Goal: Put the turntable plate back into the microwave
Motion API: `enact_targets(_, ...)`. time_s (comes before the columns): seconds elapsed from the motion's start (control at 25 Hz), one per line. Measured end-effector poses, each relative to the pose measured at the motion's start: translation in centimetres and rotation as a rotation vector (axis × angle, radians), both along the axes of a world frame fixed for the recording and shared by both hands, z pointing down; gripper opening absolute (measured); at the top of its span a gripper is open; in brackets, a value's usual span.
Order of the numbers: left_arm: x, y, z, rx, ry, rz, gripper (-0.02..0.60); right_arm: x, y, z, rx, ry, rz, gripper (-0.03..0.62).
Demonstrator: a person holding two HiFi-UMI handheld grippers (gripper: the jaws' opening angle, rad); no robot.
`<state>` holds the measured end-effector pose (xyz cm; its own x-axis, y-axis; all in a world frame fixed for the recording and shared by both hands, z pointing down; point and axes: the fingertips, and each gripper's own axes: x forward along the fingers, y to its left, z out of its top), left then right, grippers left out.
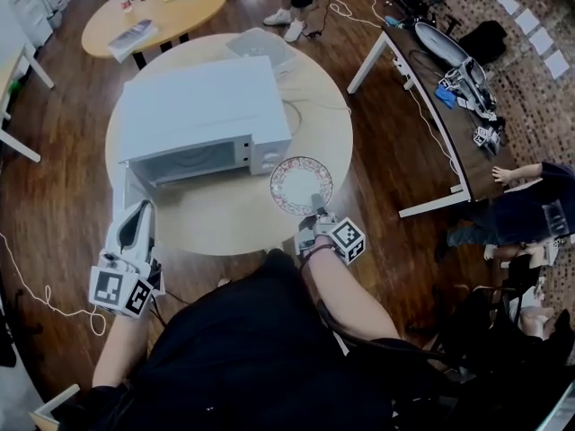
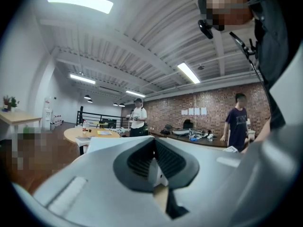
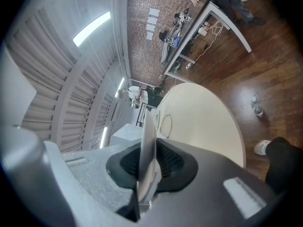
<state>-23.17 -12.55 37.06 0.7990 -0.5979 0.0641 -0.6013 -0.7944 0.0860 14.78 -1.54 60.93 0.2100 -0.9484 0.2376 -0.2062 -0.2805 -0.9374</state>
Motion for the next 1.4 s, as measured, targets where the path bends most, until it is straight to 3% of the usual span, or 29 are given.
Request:
enact_targets(0.72,-2.9,1.4,-0.7,-0.007,0.042,-0.049,0.006,-2.6,-1.1,-0.1,0.001,0.008,-0.059,0.035)
enact_targets(1.4,-1.1,4.6,-1.1,0.008,0.065,-0.013,0.006,-3.2,-0.7,-0.4,0.002,0.013,-0.093,0.035)
